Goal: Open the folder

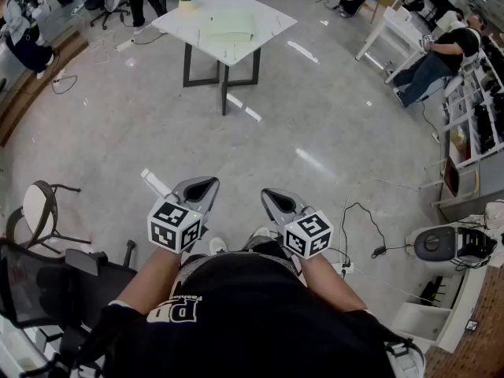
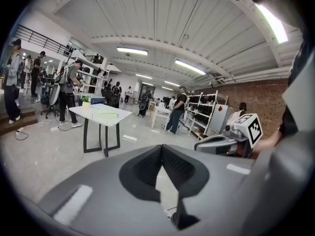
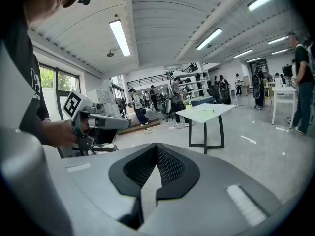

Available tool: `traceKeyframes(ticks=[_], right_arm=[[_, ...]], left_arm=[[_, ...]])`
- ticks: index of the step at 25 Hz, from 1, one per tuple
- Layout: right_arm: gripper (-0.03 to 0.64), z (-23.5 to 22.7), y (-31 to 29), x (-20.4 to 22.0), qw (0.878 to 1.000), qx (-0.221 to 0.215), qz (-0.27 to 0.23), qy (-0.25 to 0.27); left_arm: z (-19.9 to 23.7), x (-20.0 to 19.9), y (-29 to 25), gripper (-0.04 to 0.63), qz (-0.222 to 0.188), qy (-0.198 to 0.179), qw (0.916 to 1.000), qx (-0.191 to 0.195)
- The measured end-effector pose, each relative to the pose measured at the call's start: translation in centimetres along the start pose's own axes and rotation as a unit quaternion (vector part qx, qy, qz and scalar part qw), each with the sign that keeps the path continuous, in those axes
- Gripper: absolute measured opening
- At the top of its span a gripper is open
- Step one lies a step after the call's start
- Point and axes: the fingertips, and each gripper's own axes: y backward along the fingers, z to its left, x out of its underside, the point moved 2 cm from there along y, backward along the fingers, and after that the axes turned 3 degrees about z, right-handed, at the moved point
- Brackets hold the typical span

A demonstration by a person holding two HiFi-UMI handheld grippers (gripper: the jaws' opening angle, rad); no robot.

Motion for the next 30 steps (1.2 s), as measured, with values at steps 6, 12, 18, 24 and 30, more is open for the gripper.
traceKeyframes(ticks=[6, 12, 18, 24, 30], right_arm=[[-0.003, 0.0, 0.0, -0.2, 1.000, -0.003, 0.003, 0.004], [-0.003, 0.3, -0.8, -0.5, 1.000, -0.002, -0.003, 0.002], [-0.002, 0.7, -1.8, 0.0, 1.000, -0.005, 0.008, -0.015], [-0.002, 1.1, -2.4, -0.6, 1.000, -0.016, 0.008, -0.010], [-0.002, 0.1, -3.2, -1.1, 1.000, -0.013, 0.009, -0.013]], left_arm=[[0.0, -0.3, -0.1, 0.057, -0.003, 0.001, 1.0000, 0.000], [0.8, -0.1, 0.1, 0.057, -0.005, -0.001, 1.0000, 0.002], [1.6, 0.2, 0.1, 0.057, 0.003, 0.004, 1.0000, 0.002], [2.3, 0.5, 0.4, 0.057, 0.010, 0.005, 0.9999, -0.001], [3.3, 0.5, 0.1, 0.057, 0.005, 0.014, 0.9998, -0.012]])
